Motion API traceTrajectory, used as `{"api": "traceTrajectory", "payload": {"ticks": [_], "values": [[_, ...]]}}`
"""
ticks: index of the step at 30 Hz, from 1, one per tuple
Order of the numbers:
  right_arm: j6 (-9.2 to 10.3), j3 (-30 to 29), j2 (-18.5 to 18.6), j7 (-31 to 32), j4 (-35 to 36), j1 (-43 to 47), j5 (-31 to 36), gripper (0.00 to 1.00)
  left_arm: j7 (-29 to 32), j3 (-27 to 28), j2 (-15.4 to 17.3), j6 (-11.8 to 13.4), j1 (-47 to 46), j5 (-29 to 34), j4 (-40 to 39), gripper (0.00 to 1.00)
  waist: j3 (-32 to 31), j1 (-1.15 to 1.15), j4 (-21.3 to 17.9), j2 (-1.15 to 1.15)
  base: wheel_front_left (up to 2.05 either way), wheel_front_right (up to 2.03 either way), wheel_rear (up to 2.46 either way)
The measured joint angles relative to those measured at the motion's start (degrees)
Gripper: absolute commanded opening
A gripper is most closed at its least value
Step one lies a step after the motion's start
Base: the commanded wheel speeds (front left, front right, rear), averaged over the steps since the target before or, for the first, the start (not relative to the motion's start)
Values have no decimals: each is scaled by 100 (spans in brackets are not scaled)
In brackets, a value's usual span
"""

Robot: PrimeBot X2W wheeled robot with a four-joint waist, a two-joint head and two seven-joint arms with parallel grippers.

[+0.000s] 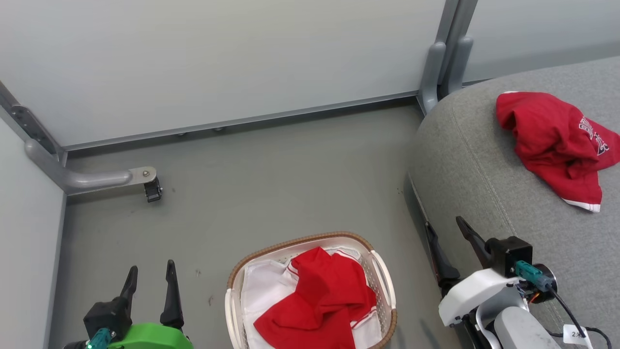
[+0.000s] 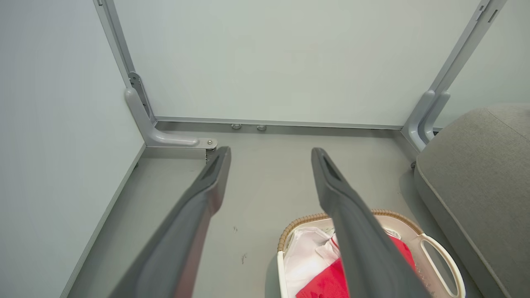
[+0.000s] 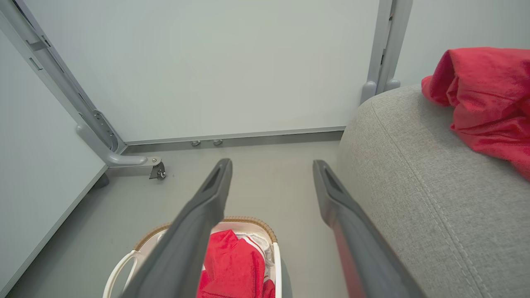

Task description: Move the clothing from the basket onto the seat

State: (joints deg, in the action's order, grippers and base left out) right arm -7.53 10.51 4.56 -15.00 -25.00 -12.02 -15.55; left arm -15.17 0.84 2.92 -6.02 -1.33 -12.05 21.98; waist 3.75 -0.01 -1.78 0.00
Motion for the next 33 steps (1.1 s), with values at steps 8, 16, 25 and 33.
{"api": "traceTrajectory", "payload": {"ticks": [8,16,25,33], "values": [[0,34,-69,0,-36,197,-10,100,0,23,-2,124,260,-157,-102,100,-231,0,150,0,0,0,0],[0,83,-62,0,-16,142,-2,100,0,-207,-3,81,278,-280,-62,100,-113,0,113,0,0,0,0],[0,109,73,0,274,-614,-112,100,-1,-992,-8,-8,-504,-602,468,100,493,0,-56,0,0,0,0],[0,69,196,0,657,-1221,-210,100,-1,-1713,-14,-49,-1488,-948,1026,100,1312,1,-303,0,0,0,0]]}}
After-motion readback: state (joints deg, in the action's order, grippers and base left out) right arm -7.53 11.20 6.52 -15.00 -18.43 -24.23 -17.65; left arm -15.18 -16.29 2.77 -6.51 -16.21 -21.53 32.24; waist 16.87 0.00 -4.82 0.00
